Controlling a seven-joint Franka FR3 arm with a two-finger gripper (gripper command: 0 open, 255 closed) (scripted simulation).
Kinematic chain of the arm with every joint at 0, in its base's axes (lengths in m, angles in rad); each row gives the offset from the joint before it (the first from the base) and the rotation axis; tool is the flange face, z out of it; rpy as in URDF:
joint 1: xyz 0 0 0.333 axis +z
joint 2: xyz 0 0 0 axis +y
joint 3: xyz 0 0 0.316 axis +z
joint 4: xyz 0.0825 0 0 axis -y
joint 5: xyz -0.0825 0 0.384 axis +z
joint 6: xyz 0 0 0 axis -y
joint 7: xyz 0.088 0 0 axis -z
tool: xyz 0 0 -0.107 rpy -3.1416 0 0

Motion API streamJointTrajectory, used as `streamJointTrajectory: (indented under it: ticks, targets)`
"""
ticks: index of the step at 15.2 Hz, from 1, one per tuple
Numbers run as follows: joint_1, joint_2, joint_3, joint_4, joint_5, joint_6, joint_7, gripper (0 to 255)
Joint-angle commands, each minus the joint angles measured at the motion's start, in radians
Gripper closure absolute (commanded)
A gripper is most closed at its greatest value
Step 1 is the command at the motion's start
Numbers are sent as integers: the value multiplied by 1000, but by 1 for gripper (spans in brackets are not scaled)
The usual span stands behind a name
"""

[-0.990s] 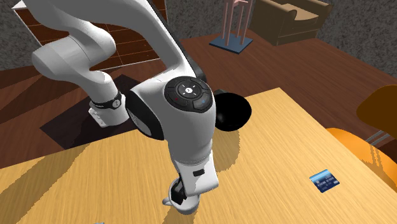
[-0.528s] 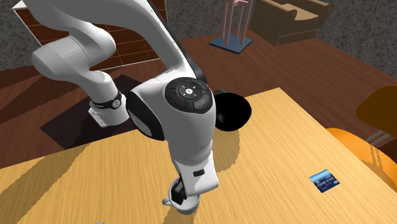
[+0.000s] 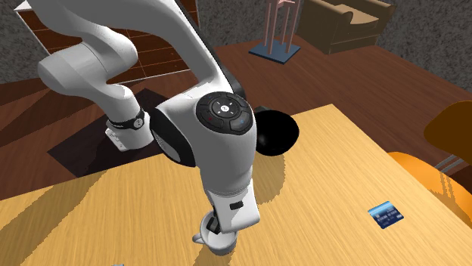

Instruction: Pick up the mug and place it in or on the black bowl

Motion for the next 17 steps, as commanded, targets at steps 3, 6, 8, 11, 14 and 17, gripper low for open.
streamJointTrajectory:
  ticks: [3,6,8,11,14,17]
  targets:
    - [0,-11,0,2,-1,-12,0,255]
    - [1,-41,-1,10,-3,-51,0,255]
    - [2,-60,-1,17,-4,-76,0,255]
    - [2,-87,-1,28,-6,-115,-1,255]
    - [3,-113,-1,42,-7,-154,-2,255]
    - [4,-137,-1,57,-8,-193,-2,255]
